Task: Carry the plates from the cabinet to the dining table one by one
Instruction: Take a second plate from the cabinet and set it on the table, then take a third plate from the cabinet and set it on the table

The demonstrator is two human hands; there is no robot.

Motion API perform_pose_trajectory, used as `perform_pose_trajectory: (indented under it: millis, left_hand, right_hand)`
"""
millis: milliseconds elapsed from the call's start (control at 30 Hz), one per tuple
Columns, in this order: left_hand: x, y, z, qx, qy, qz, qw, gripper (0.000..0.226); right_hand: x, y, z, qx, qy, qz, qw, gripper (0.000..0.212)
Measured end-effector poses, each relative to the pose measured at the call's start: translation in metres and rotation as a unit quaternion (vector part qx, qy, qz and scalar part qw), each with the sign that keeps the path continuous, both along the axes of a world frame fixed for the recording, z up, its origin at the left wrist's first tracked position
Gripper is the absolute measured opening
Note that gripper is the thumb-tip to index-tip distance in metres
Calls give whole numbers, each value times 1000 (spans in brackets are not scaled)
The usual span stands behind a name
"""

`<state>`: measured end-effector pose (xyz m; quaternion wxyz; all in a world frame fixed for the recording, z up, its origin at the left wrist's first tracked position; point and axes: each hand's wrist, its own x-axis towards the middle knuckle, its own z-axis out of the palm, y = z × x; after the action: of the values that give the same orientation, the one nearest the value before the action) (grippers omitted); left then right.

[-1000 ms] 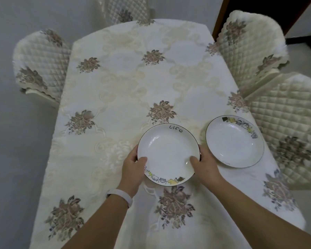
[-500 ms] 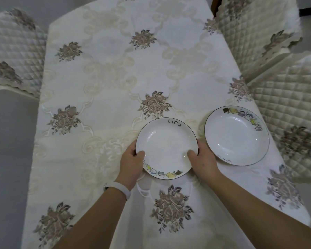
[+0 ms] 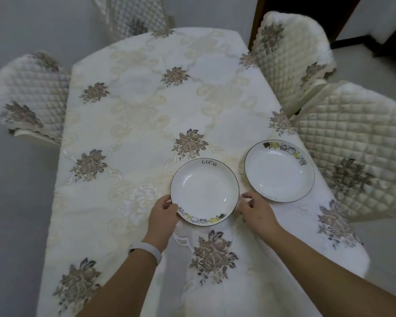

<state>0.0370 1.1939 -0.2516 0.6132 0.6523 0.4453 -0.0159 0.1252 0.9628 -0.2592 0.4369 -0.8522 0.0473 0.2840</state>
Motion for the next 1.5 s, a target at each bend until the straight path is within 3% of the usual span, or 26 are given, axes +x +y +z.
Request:
perform_pose_trajectory:
  millis: [200, 300, 467, 633, 967, 1167, 1500]
  left_hand:
    - [-25, -1, 35, 92, -13, -39, 995, 31]
    - [-41, -4, 59, 161, -33, -120, 979, 35]
    - [-70, -10, 91, 329, -76, -291, 895, 41]
    - [-97, -21, 114, 440, -101, -353, 820, 59]
    - [-137, -56, 128, 520, -161, -411, 731, 51]
    - [-138, -106, 139, 505, -207, -446, 710, 49]
    - [-142, -225, 159, 517, -267, -518, 627, 51]
  right_hand:
    - [-21, -17, 37, -15, -46, 26, 998, 30]
    - [-33, -21, 61, -30, -83, 55, 995, 30]
    - [-59, -31, 97, -91, -170, 145, 970, 41]
    - [-90, -39, 125, -134, -252, 207, 936, 45]
    - [-154, -73, 149, -215, -344, 223, 886, 48]
    - [-186, -121, 161, -257, -335, 202, 884, 70]
    - [-242, -240, 190, -307, -323, 107, 889, 65]
